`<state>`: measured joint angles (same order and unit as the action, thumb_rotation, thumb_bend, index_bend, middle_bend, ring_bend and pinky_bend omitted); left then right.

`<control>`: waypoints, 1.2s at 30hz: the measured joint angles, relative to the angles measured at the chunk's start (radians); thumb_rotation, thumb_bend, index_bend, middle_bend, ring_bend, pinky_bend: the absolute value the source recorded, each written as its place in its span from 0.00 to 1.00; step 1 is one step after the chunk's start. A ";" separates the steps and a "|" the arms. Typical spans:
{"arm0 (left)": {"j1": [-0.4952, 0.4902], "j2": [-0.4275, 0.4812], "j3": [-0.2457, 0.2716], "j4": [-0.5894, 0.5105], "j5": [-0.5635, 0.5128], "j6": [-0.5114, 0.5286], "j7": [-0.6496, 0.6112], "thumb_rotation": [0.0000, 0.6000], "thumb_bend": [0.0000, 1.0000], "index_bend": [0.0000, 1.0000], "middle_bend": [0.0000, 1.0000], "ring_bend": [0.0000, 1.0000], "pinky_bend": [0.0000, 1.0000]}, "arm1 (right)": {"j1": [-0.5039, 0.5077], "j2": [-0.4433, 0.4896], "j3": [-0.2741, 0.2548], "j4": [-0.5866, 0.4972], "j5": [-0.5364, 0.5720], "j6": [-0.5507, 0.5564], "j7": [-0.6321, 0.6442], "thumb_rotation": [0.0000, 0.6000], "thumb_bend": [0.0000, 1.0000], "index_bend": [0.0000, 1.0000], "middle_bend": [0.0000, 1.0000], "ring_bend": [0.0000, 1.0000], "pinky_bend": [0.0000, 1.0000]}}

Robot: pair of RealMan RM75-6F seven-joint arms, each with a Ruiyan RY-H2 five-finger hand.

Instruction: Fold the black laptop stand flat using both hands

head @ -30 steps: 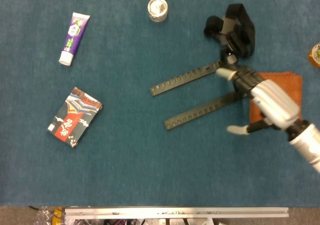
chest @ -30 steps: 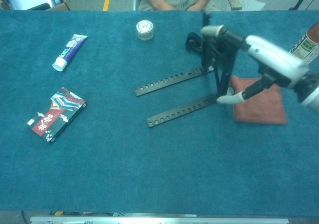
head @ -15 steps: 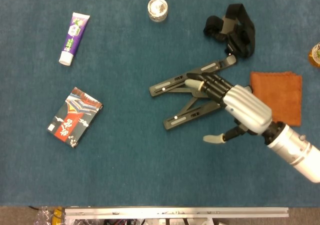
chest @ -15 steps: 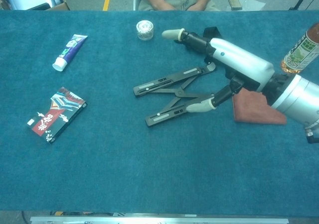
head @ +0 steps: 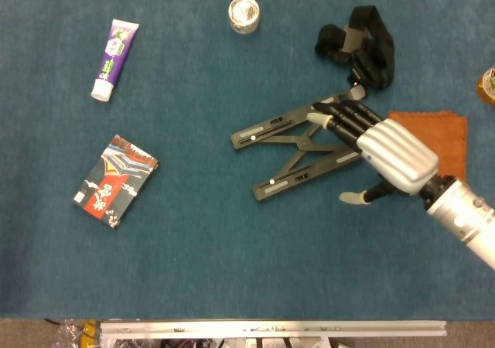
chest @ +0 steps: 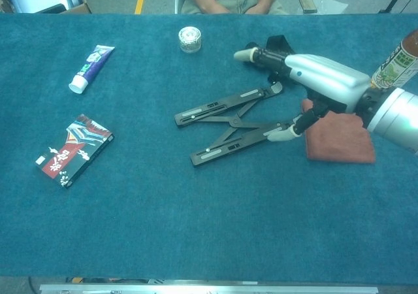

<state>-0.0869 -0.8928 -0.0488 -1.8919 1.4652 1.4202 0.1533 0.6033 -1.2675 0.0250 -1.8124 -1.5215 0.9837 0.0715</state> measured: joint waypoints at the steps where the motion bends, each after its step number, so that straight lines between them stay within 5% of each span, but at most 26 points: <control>1: -0.008 0.000 0.001 -0.006 0.006 -0.010 0.002 1.00 0.13 0.00 0.00 0.00 0.00 | 0.001 0.003 -0.002 -0.002 0.014 -0.010 -0.023 1.00 0.00 0.00 0.00 0.00 0.00; 14: -0.028 0.002 0.023 -0.025 0.037 -0.035 -0.001 1.00 0.13 0.00 0.00 0.00 0.00 | 0.065 -0.074 0.018 0.064 0.207 -0.140 -0.284 1.00 0.00 0.00 0.00 0.00 0.00; 26: -0.060 -0.006 0.038 -0.041 0.067 -0.082 0.009 1.00 0.13 0.00 0.00 0.00 0.00 | 0.166 -0.176 0.082 0.155 0.406 -0.233 -0.352 1.00 0.00 0.00 0.00 0.00 0.00; 36: -0.082 -0.035 0.042 -0.031 0.068 -0.104 0.011 1.00 0.13 0.00 0.00 0.00 0.00 | 0.185 -0.272 0.061 0.199 0.390 -0.206 -0.405 1.00 0.00 0.00 0.00 0.00 0.00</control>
<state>-0.1690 -0.9276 -0.0066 -1.9227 1.5333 1.3157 0.1642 0.7879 -1.5391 0.0857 -1.6139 -1.1313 0.7776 -0.3339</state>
